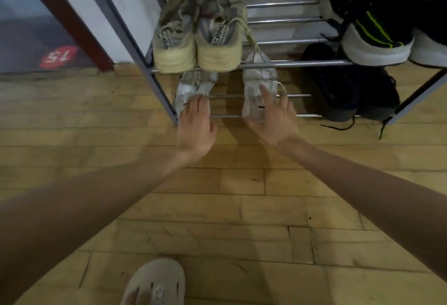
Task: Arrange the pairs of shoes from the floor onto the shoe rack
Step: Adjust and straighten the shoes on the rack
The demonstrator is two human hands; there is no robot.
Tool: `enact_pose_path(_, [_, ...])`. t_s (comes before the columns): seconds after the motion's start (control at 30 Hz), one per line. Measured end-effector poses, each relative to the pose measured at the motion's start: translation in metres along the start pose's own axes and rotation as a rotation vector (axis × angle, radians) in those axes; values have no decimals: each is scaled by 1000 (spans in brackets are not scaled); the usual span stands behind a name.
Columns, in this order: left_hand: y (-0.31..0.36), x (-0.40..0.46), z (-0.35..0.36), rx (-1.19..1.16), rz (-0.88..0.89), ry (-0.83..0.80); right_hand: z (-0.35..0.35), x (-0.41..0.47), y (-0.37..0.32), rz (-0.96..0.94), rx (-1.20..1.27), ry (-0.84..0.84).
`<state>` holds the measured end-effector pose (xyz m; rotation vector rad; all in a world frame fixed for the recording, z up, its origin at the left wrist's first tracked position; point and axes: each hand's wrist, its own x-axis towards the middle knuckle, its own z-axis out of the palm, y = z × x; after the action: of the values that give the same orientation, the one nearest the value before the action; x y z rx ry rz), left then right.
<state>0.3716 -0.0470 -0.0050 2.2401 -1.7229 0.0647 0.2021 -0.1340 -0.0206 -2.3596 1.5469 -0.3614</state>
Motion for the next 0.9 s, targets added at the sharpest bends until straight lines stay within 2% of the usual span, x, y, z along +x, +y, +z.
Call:
enact_pose_path(0.07, [-17,4,-2,34,25,-70,5,7,-18,62,-19,-55])
enact_pose_path(0.2, [-40,18,-5,119,56,-162,12,13,-30,146,-11,-43])
enact_pose_path(0.33, [-57,29,-4,40,5,-259,14,11,-31,172,-19,-23])
enact_pose_path(0.47, [-65,32,-7,-25,42,-227,17,8,-15,86,-15,33])
enact_pose_path(0.6, [-61,31,-7,18,81,-190,20,9,-11,31,0,72])
enact_pose_path(0.9, [-60,41,-11,-85,37,-108,36,36,-58,-126,27,174])
